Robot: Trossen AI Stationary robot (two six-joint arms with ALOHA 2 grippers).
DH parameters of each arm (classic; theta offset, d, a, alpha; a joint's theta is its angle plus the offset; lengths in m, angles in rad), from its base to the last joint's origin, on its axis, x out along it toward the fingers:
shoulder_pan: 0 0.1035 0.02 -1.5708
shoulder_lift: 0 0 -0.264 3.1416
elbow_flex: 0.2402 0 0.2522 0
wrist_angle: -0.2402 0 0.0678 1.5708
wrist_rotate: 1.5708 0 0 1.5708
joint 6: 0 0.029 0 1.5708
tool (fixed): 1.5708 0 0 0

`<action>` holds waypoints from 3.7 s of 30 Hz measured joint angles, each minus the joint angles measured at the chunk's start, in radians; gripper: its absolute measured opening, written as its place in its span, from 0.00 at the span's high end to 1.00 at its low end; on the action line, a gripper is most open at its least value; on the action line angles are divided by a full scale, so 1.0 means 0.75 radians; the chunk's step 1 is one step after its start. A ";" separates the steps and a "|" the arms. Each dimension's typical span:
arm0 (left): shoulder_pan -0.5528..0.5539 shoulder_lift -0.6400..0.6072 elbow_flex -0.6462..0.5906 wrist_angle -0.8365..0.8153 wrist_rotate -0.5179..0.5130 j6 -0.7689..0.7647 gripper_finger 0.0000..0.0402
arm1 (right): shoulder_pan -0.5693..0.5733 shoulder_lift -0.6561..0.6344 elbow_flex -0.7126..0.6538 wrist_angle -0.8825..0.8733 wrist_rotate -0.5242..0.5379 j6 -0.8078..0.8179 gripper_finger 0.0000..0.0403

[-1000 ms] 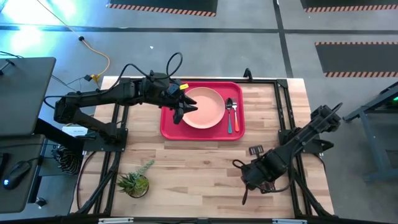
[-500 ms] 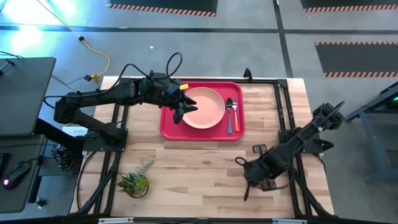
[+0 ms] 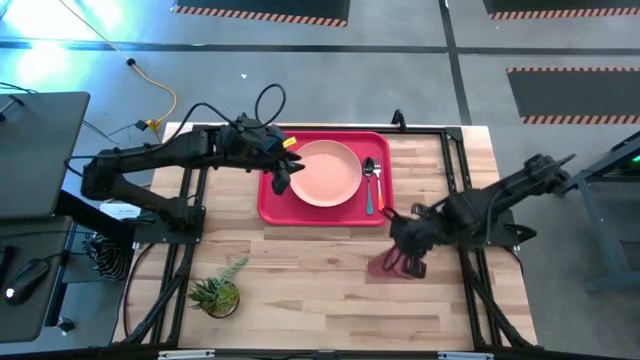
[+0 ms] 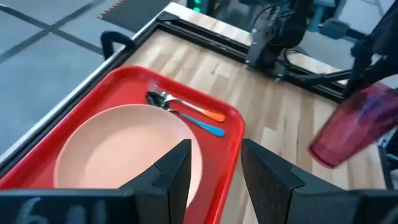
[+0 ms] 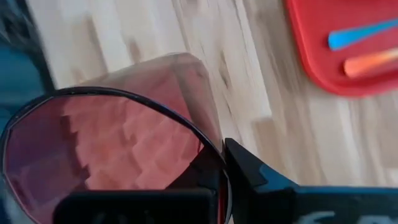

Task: Pick and place plate/cup/fork/spoon on tray
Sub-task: Put the purple glass on the red serving tray to the top left of the light orange plate

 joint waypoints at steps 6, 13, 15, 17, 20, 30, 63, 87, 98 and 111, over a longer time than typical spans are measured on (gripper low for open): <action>0.000 -0.072 0.000 -0.118 -0.094 0.047 0.67 | -0.140 -0.068 0.000 0.289 0.006 -0.004 1.00; 0.005 -0.172 0.000 -0.233 -0.193 0.067 0.67 | -0.292 -0.080 0.060 0.537 0.053 -0.053 1.00; 0.004 -0.198 0.000 -0.249 -0.210 0.072 0.67 | -0.332 -0.079 0.094 0.579 0.072 -0.064 1.00; 0.004 -0.220 0.000 -0.278 -0.240 0.072 0.67 | -0.373 -0.079 0.131 0.618 0.087 -0.087 1.00; 0.004 -0.251 0.000 -0.291 -0.307 0.073 0.67 | -0.429 -0.080 0.186 0.633 0.133 -0.110 1.00; 0.004 -0.301 0.000 -0.300 -0.432 0.073 0.67 | -0.541 0.095 0.479 0.598 0.131 -0.224 1.00; 0.004 -0.303 0.000 -0.369 -0.433 0.073 0.67 | -0.514 0.987 1.126 -0.309 -0.202 -0.122 1.00; 0.004 -0.303 0.000 -0.373 -0.432 0.073 0.67 | -0.475 1.145 1.124 -0.345 -0.181 -0.063 1.00; 0.004 -0.303 0.000 -0.373 -0.431 0.106 0.67 | -0.475 1.145 1.124 -0.344 -0.187 -0.063 0.94; 0.004 -0.303 0.000 -0.374 -0.432 0.108 0.67 | -0.478 1.145 1.190 -0.326 -0.180 -0.062 0.84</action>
